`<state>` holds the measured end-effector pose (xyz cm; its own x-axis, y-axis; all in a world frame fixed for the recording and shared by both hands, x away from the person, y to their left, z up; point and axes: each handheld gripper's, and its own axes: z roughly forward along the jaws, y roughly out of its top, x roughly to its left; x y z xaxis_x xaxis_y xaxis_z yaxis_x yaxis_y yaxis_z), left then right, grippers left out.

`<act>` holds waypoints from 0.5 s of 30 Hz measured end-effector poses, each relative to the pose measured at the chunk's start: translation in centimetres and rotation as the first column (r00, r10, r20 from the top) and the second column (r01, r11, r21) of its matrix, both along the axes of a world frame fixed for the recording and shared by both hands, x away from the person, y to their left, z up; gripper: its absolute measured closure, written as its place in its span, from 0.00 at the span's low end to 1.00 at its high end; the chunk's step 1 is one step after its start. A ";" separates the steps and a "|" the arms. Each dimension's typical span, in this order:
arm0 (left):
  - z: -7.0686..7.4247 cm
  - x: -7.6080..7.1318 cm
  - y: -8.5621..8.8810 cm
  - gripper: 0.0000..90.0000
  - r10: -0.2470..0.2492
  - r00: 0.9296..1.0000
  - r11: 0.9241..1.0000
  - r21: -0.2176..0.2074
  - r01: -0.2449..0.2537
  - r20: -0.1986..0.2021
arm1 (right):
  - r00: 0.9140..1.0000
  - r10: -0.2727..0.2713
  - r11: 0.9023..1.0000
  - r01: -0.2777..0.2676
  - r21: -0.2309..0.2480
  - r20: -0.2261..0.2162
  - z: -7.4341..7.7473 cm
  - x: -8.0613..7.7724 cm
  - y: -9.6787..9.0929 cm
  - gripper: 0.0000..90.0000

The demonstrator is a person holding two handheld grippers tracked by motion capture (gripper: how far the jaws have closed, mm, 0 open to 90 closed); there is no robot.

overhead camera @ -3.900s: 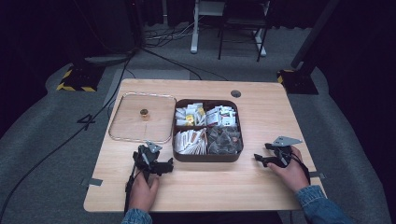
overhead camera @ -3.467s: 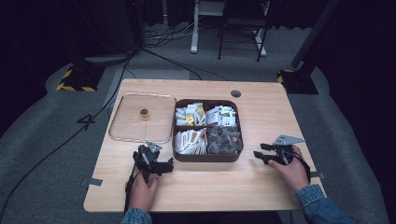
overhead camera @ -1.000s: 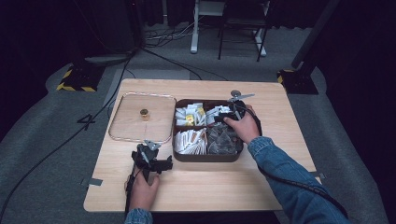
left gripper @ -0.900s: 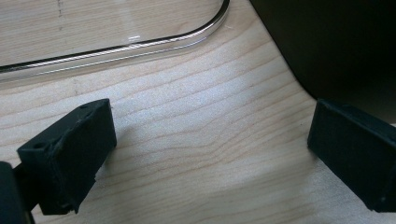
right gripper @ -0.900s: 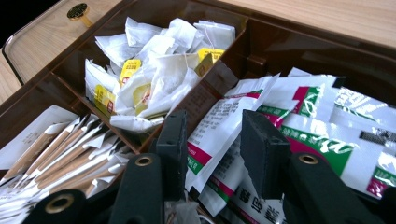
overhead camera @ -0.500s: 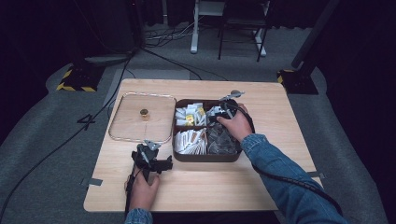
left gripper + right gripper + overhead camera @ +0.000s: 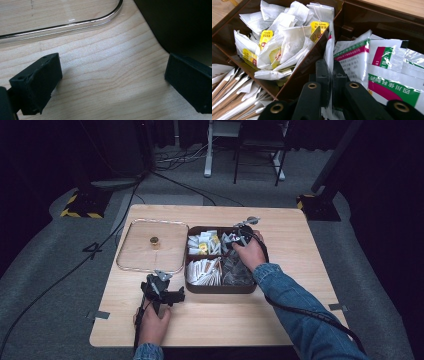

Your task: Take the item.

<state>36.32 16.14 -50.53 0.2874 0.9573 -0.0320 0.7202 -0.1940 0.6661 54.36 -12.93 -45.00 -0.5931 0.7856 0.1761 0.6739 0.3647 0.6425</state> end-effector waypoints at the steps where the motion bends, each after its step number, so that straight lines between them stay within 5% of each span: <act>1: 0.0 0.0 0.0 0.02 0.000 1.000 1.000 0.001 0.000 0.000 | 1.000 0.003 1.000 -0.003 -0.001 0.001 0.0 0.0 0.0 0.98; 15: 0.0 0.1 0.0 0.02 0.004 1.000 1.000 0.003 -0.004 -0.001 | 0.999 0.014 0.998 -0.017 0.067 0.043 2.9 -1.1 -1.6 0.98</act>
